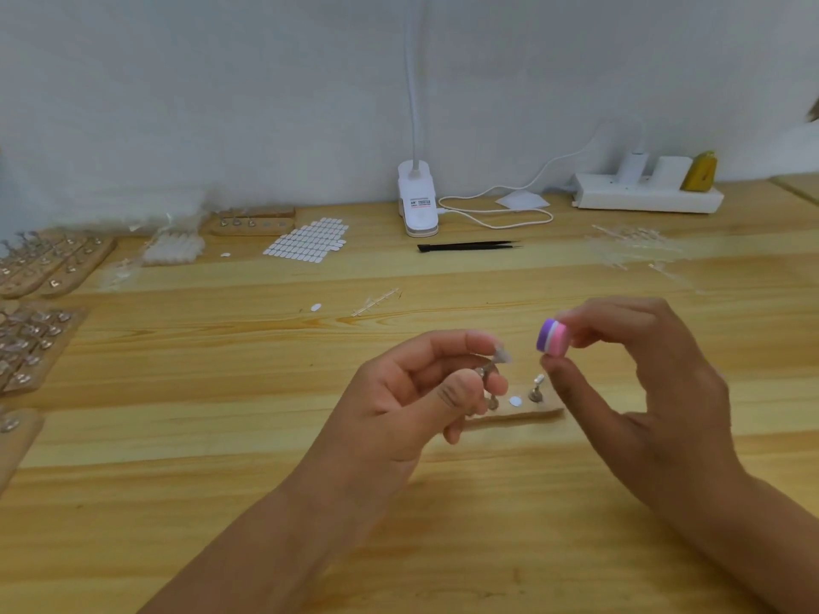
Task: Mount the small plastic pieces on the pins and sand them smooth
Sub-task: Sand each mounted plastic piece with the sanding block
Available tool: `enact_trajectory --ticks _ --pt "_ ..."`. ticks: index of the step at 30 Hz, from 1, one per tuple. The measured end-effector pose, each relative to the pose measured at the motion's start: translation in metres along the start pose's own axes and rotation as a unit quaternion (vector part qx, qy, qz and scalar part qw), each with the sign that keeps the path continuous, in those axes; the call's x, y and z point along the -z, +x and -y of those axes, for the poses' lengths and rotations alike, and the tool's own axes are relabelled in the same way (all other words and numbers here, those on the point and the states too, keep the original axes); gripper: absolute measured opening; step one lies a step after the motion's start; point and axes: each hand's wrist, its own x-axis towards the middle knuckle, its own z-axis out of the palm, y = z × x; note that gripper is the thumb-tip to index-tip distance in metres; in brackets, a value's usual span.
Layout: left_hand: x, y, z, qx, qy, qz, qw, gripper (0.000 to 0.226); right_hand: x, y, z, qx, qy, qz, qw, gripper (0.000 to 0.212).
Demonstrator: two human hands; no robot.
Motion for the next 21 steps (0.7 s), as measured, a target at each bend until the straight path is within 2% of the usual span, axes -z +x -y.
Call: enact_trajectory --ticks 8,13,15,18,21 --pt "-0.004 -0.003 0.003 0.054 0.027 -0.04 0.997 0.02 0.0 -0.003 0.002 0.068 -0.01 0.005 0.998 0.028" --pt "-0.009 -0.003 0.001 0.033 0.096 -0.037 0.994 0.02 -0.002 -0.007 0.008 0.144 0.007 0.069 0.987 0.031" --pt "-0.01 -0.004 0.001 0.04 0.095 -0.045 0.994 0.016 -0.001 -0.005 0.001 0.139 -0.016 0.085 0.987 0.034" --pt "-0.008 -0.005 0.0 0.059 0.083 -0.047 0.994 0.02 0.003 0.0 -0.004 0.093 -0.03 0.063 0.993 0.031" --pt "-0.009 -0.004 -0.003 0.059 0.08 -0.032 0.995 0.017 -0.002 -0.007 0.005 0.113 0.023 0.079 0.99 0.032"
